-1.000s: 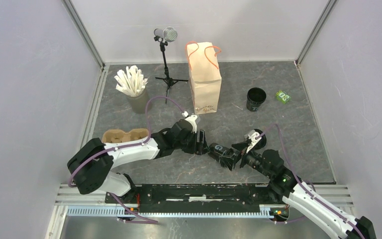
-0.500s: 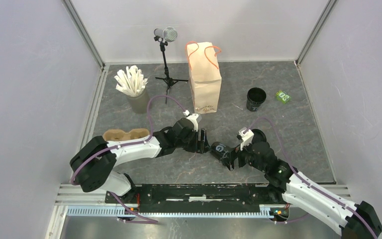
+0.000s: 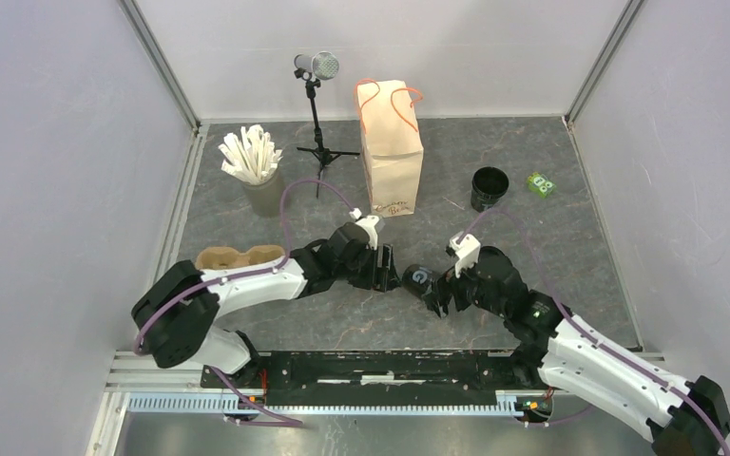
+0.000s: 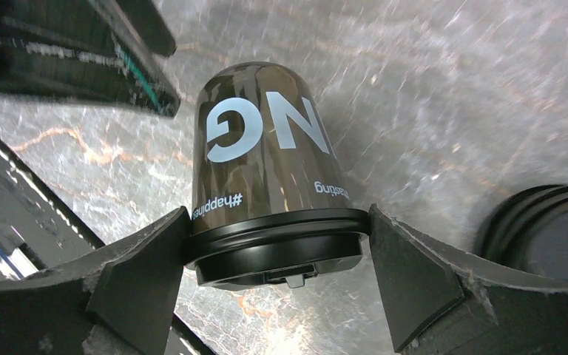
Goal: Pack the takeout coffee
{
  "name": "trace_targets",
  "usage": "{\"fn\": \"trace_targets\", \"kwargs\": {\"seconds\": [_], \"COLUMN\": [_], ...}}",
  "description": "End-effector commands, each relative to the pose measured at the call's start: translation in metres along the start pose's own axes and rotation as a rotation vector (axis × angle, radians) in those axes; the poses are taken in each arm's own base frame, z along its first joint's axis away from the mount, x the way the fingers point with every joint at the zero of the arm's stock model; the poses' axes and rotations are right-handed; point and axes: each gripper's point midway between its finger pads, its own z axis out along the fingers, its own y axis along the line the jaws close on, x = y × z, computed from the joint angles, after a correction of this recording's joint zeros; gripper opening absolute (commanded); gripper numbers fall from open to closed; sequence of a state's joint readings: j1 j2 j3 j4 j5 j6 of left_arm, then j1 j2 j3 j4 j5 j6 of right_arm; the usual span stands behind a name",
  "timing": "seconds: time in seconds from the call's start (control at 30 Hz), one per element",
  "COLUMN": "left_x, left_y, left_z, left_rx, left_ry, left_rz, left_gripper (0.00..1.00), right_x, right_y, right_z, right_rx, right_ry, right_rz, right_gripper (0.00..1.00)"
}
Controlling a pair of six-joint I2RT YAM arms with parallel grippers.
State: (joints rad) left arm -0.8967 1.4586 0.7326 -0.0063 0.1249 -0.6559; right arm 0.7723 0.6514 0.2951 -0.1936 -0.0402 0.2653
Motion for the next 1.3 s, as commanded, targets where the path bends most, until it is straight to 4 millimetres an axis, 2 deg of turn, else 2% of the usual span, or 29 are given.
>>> {"fn": "trace_targets", "kwargs": {"seconds": [0.0,0.33,0.53,0.63,0.7,0.87,1.03,1.1,1.17,1.27], "left_x": [-0.035,-0.045,-0.045,-0.047,-0.047,-0.047,-0.051,-0.053,-0.055,-0.057], "left_y": [-0.015,-0.009,-0.004,0.001,-0.001,-0.002,0.0,0.0,0.002,0.005], "left_z": [-0.032,-0.106,-0.153,-0.171,-0.178,-0.197,-0.214,-0.22,-0.224,-0.231], "left_rx": [0.013,-0.034,-0.051,-0.072,-0.056,-0.038,-0.034,-0.034,-0.039,-0.05], "left_ry": [-0.117,-0.233,-0.296,-0.336,-0.354,-0.405,-0.477,-0.501,-0.525,-0.557], "left_rz": [0.062,0.14,0.218,0.237,0.236,0.232,0.223,0.217,0.21,0.195], "left_gripper": [0.75,0.8,0.85,0.86,0.86,0.86,0.86,0.87,0.87,0.87], "right_x": [-0.057,-0.112,-0.122,-0.121,-0.116,-0.104,-0.086,-0.075,-0.061,-0.045], "right_y": [-0.012,-0.034,-0.058,-0.063,-0.053,-0.037,-0.008,0.001,0.001,-0.003], "right_z": [-0.022,-0.046,-0.067,-0.071,-0.065,-0.055,-0.04,-0.034,-0.034,-0.038], "right_rx": [0.118,0.278,0.395,0.398,0.308,0.216,0.111,0.087,0.118,0.142], "right_ry": [-0.03,0.22,0.437,0.512,0.529,0.549,0.605,0.655,0.763,0.892], "right_rz": [-0.103,-0.338,-0.487,-0.551,-0.585,-0.623,-0.722,-0.81,-0.951,-1.045], "right_gripper": [0.88,0.86,0.88,0.88,0.86,0.85,0.89,0.9,0.95,0.98]}}
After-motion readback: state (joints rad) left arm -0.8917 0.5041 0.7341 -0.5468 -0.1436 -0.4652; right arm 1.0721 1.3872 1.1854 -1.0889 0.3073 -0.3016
